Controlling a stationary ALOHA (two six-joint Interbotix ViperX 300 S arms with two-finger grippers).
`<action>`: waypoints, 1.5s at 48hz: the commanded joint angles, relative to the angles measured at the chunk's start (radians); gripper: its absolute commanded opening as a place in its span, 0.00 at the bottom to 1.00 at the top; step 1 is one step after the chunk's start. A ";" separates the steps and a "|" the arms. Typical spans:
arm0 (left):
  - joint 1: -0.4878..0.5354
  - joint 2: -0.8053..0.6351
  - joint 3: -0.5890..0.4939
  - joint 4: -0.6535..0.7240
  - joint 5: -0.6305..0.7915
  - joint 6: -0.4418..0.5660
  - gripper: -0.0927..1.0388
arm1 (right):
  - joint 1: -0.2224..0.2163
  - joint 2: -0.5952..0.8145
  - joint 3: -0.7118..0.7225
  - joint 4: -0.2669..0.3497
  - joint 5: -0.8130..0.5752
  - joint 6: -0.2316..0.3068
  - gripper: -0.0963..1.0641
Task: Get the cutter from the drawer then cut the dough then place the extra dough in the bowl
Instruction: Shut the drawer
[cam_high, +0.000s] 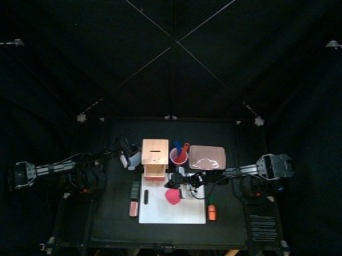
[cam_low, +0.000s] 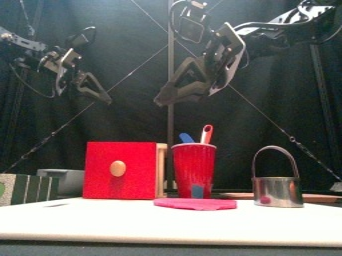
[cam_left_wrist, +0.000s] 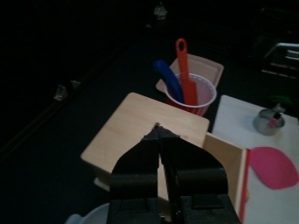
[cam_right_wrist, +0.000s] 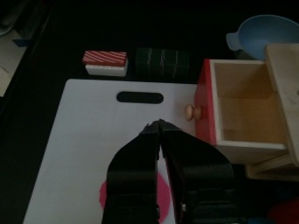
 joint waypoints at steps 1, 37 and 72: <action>0.044 0.029 -0.063 0.017 0.052 0.002 0.39 | -0.006 0.018 -0.051 0.012 -0.008 0.003 0.36; 0.152 0.635 -0.649 0.230 0.499 0.135 0.38 | 0.035 0.170 -0.183 0.074 0.092 0.008 0.34; 0.187 0.822 -0.770 0.221 0.664 0.268 0.37 | 0.107 0.318 -0.371 0.074 0.391 0.003 0.34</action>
